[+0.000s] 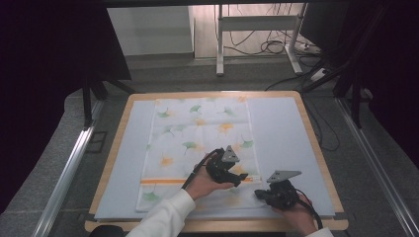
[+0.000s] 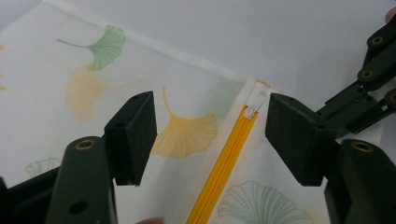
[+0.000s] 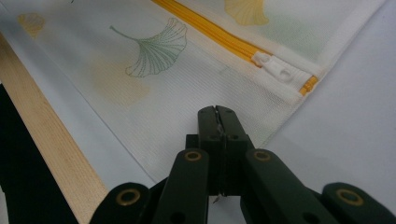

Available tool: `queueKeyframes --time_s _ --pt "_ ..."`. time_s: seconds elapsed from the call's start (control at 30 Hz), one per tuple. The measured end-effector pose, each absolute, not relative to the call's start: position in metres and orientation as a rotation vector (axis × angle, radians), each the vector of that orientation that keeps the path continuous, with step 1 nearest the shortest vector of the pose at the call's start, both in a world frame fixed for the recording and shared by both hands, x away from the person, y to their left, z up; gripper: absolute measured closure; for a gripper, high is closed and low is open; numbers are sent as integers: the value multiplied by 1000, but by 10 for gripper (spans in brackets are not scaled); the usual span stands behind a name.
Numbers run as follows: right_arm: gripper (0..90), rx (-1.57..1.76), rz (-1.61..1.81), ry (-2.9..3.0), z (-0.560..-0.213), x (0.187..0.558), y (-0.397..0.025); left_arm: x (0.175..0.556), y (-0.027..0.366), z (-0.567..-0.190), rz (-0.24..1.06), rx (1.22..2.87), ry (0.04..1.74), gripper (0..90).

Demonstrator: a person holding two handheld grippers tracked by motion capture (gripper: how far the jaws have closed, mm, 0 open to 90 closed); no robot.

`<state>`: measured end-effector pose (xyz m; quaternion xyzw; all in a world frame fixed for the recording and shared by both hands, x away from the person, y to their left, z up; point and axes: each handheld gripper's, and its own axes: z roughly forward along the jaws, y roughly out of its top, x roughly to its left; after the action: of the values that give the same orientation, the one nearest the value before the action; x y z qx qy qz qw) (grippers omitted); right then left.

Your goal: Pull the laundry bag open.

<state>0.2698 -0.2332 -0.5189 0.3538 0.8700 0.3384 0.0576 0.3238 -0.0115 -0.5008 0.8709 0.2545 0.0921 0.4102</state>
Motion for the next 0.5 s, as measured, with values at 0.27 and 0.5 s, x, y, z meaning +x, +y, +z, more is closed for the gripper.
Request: queueKeyframes --time_s 0.27,0.5 --pt "887 1077 1031 2641 -519 270 -234 329 -27 -504 208 2218 616 371" --pt "887 1080 1037 2639 -519 270 -234 333 -42 -509 185 2279 571 418"
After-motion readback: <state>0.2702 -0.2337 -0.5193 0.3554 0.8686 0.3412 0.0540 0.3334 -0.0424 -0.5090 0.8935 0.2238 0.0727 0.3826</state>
